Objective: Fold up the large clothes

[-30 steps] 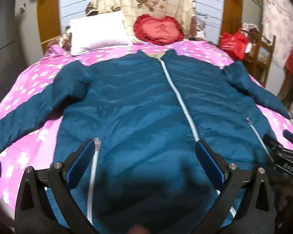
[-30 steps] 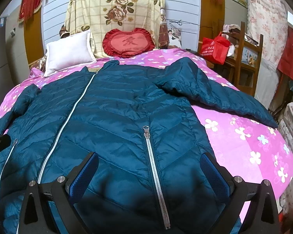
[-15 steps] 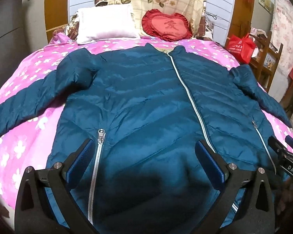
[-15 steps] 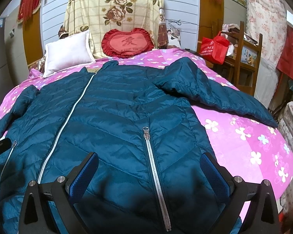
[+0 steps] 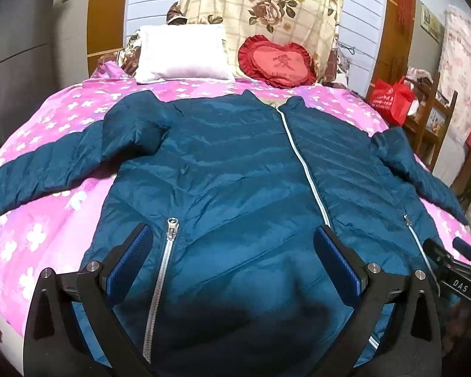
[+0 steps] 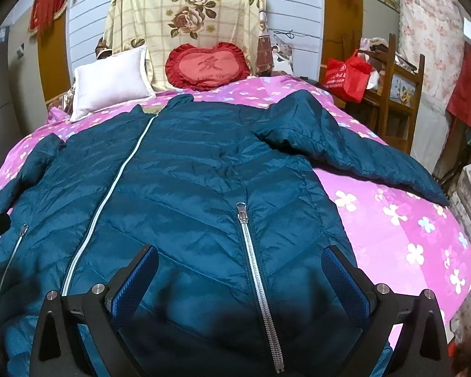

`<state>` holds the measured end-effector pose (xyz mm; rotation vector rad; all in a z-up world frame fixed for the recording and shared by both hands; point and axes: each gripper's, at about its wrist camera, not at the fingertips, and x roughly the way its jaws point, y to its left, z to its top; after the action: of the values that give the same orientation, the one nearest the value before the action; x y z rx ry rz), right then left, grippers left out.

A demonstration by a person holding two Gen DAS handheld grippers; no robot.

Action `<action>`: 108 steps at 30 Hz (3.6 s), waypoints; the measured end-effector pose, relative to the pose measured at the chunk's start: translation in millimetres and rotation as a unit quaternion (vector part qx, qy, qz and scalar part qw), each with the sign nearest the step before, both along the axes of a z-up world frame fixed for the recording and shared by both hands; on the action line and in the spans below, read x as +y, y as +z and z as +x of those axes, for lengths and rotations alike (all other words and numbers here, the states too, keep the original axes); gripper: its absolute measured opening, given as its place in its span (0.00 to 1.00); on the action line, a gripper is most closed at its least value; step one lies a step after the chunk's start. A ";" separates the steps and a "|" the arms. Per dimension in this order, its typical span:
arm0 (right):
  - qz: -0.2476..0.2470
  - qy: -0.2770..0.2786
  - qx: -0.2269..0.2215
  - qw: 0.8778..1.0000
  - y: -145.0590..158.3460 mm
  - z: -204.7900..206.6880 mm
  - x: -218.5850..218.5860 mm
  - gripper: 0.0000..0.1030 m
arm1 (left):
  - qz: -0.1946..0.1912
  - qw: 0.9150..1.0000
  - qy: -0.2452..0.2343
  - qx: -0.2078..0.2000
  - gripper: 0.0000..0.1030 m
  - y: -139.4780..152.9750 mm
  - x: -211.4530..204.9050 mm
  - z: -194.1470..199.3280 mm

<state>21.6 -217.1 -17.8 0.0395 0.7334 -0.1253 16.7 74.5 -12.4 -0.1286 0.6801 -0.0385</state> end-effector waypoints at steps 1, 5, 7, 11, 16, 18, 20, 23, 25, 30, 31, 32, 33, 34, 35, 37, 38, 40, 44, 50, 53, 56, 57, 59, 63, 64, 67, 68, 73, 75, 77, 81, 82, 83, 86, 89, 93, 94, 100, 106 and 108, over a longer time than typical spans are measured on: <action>0.003 -0.002 0.002 1.000 -0.6 0.3 -1.1 1.00 | -0.003 1.000 -0.003 0.001 0.99 -0.8 -0.2 0.5; 0.003 -0.005 0.004 1.000 -1.8 1.0 -2.7 1.00 | -0.012 1.000 -0.017 0.014 0.99 -1.2 -1.6 2.2; 0.001 -0.004 0.004 1.000 -2.0 1.2 -2.5 1.00 | 0.001 1.000 -0.009 0.015 0.99 -0.7 -2.3 3.0; 0.003 -0.004 0.007 1.000 -2.9 2.1 -4.0 1.00 | 0.010 1.000 -0.004 0.022 0.99 -2.4 -2.5 4.2; 0.001 -0.005 0.013 1.000 -4.4 2.8 -3.5 1.00 | 0.014 0.999 0.003 0.035 0.99 -6.1 0.1 9.0; 0.000 -0.005 0.014 1.000 -4.7 2.8 -2.7 1.00 | 0.008 0.999 0.002 0.042 0.99 -7.4 2.0 12.1; -0.001 -0.006 0.015 1.000 -5.4 3.3 -2.8 1.00 | 0.004 0.999 -0.003 0.044 0.99 -8.0 3.5 13.8; -0.001 -0.006 0.016 1.000 -5.5 3.7 -2.7 1.00 | 0.010 0.999 0.002 0.041 0.99 -6.2 4.9 14.4; -0.002 -0.006 0.017 1.000 -6.0 4.0 -2.1 1.00 | 0.005 0.999 0.003 0.041 0.99 -6.1 6.7 15.7; -0.004 -0.005 0.016 1.000 -6.3 4.4 -2.7 1.00 | 0.002 0.999 0.012 0.033 0.99 -5.3 9.1 17.1; -0.004 -0.005 0.017 1.000 -6.5 4.7 -2.4 1.00 | 0.003 0.999 0.015 0.030 0.99 -5.3 9.2 16.6; -0.004 -0.005 0.017 1.000 -6.6 4.7 -2.6 1.00 | 0.005 0.999 0.017 0.029 0.99 -5.4 9.1 16.4; -0.003 -0.005 0.017 1.000 -6.7 4.6 -2.7 1.00 | 0.007 0.999 0.020 0.028 0.99 -5.8 9.4 16.2; -0.003 -0.005 0.018 1.000 -6.7 4.6 -2.6 1.00 | 0.006 0.999 0.021 0.026 0.99 -6.0 9.6 15.9; -0.003 -0.005 0.018 1.000 -6.5 4.7 -1.9 1.00 | 0.004 1.000 0.018 0.023 0.99 -6.4 9.7 15.6; -0.003 -0.005 0.018 1.000 -6.8 4.8 -2.2 1.00 | 0.003 1.000 0.016 0.023 0.99 -6.8 9.9 15.6; -0.003 -0.005 0.018 1.000 -6.6 4.9 -2.2 1.00 | 0.000 1.000 0.015 0.024 0.99 -7.5 9.9 15.8; -0.003 -0.005 0.018 1.000 -6.7 4.9 -2.3 1.00 | -0.008 0.999 0.011 0.029 0.99 -9.8 10.1 17.3; -0.003 -0.005 0.018 1.000 -6.5 5.1 -2.3 1.00 | -0.021 0.999 0.009 0.044 0.99 -20.0 10.3 18.3; -0.002 -0.005 0.018 1.000 -7.0 5.4 -2.6 1.00 | -0.014 0.998 0.010 0.064 0.99 -36.8 6.8 17.3; -0.003 -0.005 0.018 1.000 -6.6 5.6 -2.5 1.00 | -0.015 0.997 0.011 0.069 0.99 -41.1 6.6 16.9; -0.004 -0.004 0.020 1.000 -7.3 5.3 -1.4 1.00 | -0.017 0.997 0.012 0.072 0.99 -43.2 7.5 17.4; -0.004 -0.003 0.020 1.000 -8.0 5.0 -0.8 1.00 | -0.018 0.997 0.013 0.073 0.99 -44.0 7.8 17.0; -0.004 -0.002 0.022 1.000 -9.3 4.2 0.9 1.00 | -0.017 0.997 0.014 0.076 0.99 -45.9 7.9 17.3; 0.012 0.008 0.009 1.000 -6.2 1.3 3.2 1.00 | -0.004 0.997 0.023 0.080 0.99 -49.4 6.7 18.9; 0.019 0.013 0.003 1.000 -4.4 0.2 3.8 1.00 | 0.001 0.996 0.025 0.080 0.99 -49.6 6.1 18.5; 0.034 0.030 -0.004 0.999 -4.3 -3.5 10.4 1.00 | 0.013 0.996 0.025 0.083 0.99 -51.4 2.9 19.0; 0.034 0.035 -0.003 0.999 -5.1 -2.5 11.7 1.00 | 0.015 0.996 0.026 0.084 0.99 -52.0 2.3 19.2; 0.008 0.047 0.004 0.999 -6.6 -4.9 22.3 1.00 | 0.020 0.996 0.024 0.086 0.99 -52.9 1.5 19.4; -0.004 0.042 0.000 0.999 -4.6 -6.1 22.3 1.00 | 0.018 0.996 0.021 0.088 0.99 -53.3 1.9 19.9; -0.010 0.032 -0.003 0.999 -4.0 -6.3 19.8 1.00 | 0.016 0.996 0.021 0.089 0.99 -53.6 2.6 19.9; -0.009 0.014 0.003 1.000 -5.1 -5.2 13.7 1.00 | 0.014 0.996 0.019 0.090 0.99 -53.9 3.6 20.8; -0.010 0.012 0.005 1.000 -5.7 -4.7 12.8 1.00 | 0.012 0.996 0.019 0.090 0.99 -53.9 3.3 20.6; -0.012 0.010 0.007 1.000 -5.9 -4.3 11.7 1.00 | 0.010 0.996 0.019 0.090 0.99 -54.1 3.3 20.6; -0.015 0.009 0.012 1.000 -7.2 -3.7 12.6 1.00 | 0.003 0.996 0.013 0.091 0.99 -53.0 5.6 20.0; -0.020 0.009 0.016 1.000 -8.7 -2.1 12.9 1.00 | -0.017 0.996 0.021 0.082 0.99 -43.7 27.2 16.9; -0.014 0.012 0.017 1.000 -8.4 -0.4 13.7 1.00 | -0.028 0.994 0.086 0.065 0.99 -22.3 99.6 22.8; -0.013 0.013 0.016 1.000 -7.9 -0.7 13.9 1.00 | -0.027 0.992 0.104 0.060 0.99 -17.4 117.9 24.0; -0.010 0.017 0.021 1.000 -8.9 0.9 15.3 1.00 | 0.039 0.971 0.230 0.046 0.99 1.4 238.4 23.8; -0.006 0.018 0.022 1.000 -8.6 0.8 14.6 1.00 | 0.078 0.931 0.332 0.130 0.99 -34.0 347.3 41.3; -0.007 0.019 0.028 0.999 -10.4 1.9 15.8 1.00 | 0.052 0.927 0.329 0.171 0.99 -55.0 364.7 51.4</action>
<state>23.5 -201.3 -28.2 0.0081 0.7878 -0.0963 68.1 439.2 -67.4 -0.2609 0.9568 0.6798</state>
